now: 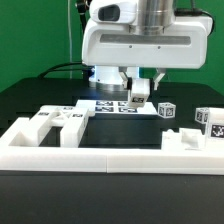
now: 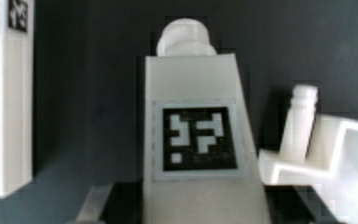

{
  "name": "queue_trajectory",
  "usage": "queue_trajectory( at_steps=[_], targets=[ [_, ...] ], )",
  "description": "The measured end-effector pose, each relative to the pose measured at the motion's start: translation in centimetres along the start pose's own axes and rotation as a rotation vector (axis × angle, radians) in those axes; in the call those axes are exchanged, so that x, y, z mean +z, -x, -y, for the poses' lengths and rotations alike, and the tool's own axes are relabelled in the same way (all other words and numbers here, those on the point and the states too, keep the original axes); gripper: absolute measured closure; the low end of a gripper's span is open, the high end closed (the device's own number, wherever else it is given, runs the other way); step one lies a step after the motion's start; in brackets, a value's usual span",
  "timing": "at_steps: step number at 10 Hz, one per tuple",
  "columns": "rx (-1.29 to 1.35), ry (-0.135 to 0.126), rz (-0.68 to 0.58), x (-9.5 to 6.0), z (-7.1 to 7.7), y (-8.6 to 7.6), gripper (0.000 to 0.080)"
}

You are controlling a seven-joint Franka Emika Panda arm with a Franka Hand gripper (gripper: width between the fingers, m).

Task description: Assemble chair

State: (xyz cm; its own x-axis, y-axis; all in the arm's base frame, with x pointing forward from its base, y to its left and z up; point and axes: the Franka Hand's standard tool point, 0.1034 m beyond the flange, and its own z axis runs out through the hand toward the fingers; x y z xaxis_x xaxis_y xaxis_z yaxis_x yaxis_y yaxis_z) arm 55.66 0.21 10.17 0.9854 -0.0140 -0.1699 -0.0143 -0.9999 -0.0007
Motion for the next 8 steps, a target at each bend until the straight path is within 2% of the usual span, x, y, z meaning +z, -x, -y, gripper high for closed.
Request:
queue_trajectory(
  at_steps=[2,5,6,8],
  targets=[
    [-0.001,0.004,-0.127,0.2,0.2,-0.3,0.0507],
    [0.009,-0.009,-0.31,-2.4,2.4,-2.7,0.0507],
    [0.012,-0.006,-0.406,-3.0,3.1,-3.6,0.0507],
    [0.004,0.006,-0.506,-2.4,2.6,-3.2,0.0507]
  ],
)
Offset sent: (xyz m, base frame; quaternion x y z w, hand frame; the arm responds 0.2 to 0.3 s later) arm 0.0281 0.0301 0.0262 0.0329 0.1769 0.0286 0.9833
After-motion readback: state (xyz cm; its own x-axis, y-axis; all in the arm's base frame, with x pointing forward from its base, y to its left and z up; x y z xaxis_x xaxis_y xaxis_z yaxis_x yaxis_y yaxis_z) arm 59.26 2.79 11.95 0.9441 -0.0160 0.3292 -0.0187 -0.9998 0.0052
